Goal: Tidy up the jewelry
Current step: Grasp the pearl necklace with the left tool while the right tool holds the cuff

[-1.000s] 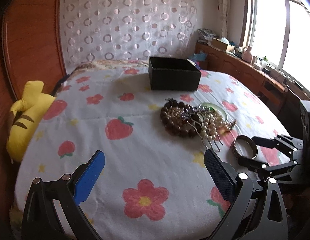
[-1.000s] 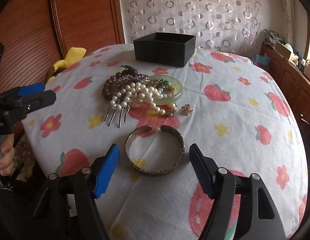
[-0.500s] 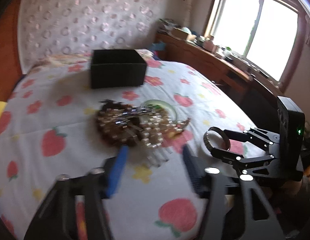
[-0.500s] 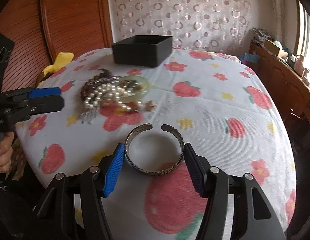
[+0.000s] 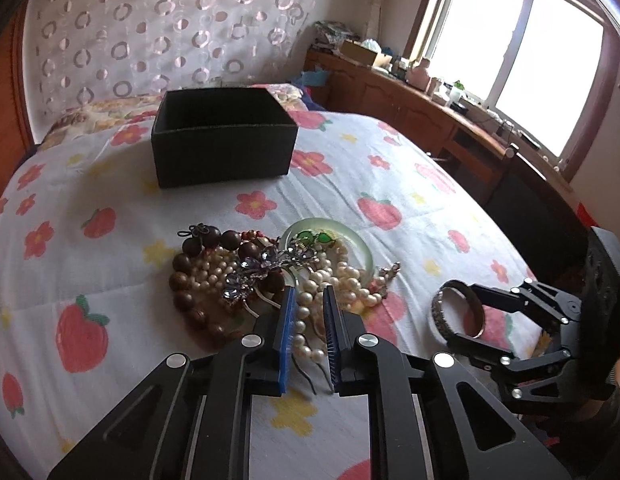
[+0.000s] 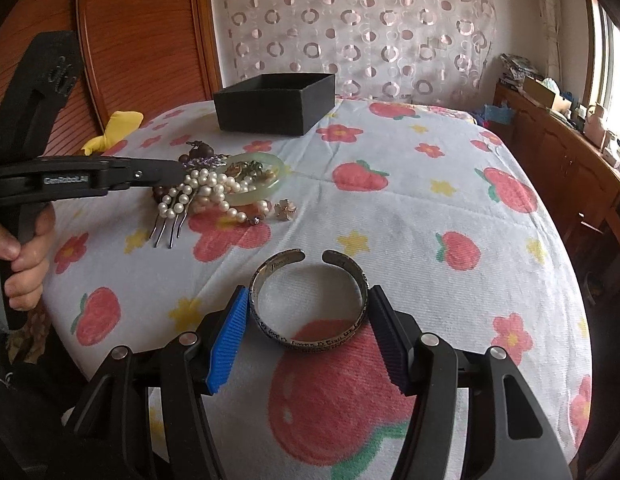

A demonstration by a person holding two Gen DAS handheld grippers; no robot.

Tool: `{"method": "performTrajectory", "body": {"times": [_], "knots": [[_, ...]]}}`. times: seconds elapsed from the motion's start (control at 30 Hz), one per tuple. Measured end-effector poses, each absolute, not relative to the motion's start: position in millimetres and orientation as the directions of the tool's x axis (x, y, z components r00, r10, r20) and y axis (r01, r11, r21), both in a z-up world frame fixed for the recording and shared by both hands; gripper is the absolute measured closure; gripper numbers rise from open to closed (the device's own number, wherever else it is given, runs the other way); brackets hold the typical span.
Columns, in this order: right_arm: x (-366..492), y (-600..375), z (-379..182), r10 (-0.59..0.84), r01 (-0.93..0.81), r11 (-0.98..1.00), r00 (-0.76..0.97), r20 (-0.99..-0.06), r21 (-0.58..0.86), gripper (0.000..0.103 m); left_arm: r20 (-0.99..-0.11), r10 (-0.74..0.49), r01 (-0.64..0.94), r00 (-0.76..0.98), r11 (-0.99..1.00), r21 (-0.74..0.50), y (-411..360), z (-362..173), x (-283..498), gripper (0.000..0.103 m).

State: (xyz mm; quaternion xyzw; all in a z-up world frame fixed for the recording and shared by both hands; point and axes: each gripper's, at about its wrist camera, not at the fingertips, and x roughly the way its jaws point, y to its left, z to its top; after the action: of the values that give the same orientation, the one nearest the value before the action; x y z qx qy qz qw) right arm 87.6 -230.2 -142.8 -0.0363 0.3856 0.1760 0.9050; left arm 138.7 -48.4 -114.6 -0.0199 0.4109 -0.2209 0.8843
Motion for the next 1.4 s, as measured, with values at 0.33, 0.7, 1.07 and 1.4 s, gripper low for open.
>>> {"method": "performTrajectory", "body": {"times": [0.33,0.7,1.07,1.4], "knots": [[88,-229,-143,0.284,-0.345,0.937,0.645,-0.710,0.061,0.040,-0.726,-0.418,0.397,0.547,0.892,-0.215,-49,-118,140,0.089],[88,-228,-143,0.278,-0.344,0.937,0.648,-0.709,0.053,0.039,-0.658,-0.434,0.444,0.615,0.880,-0.165,-50,-75,124,0.103],[88,-227,-143,0.283,-0.349,0.936,0.647,-0.707,0.056,0.039,-0.738,-0.337,0.456,0.585,0.889,-0.045,-74,-91,127,0.061],[88,-226,-143,0.284,-0.349,0.936,0.649,-0.706,0.055,0.039,-0.782,-0.336,0.496,0.524,0.867,-0.041,-80,-111,147,0.082]]}}
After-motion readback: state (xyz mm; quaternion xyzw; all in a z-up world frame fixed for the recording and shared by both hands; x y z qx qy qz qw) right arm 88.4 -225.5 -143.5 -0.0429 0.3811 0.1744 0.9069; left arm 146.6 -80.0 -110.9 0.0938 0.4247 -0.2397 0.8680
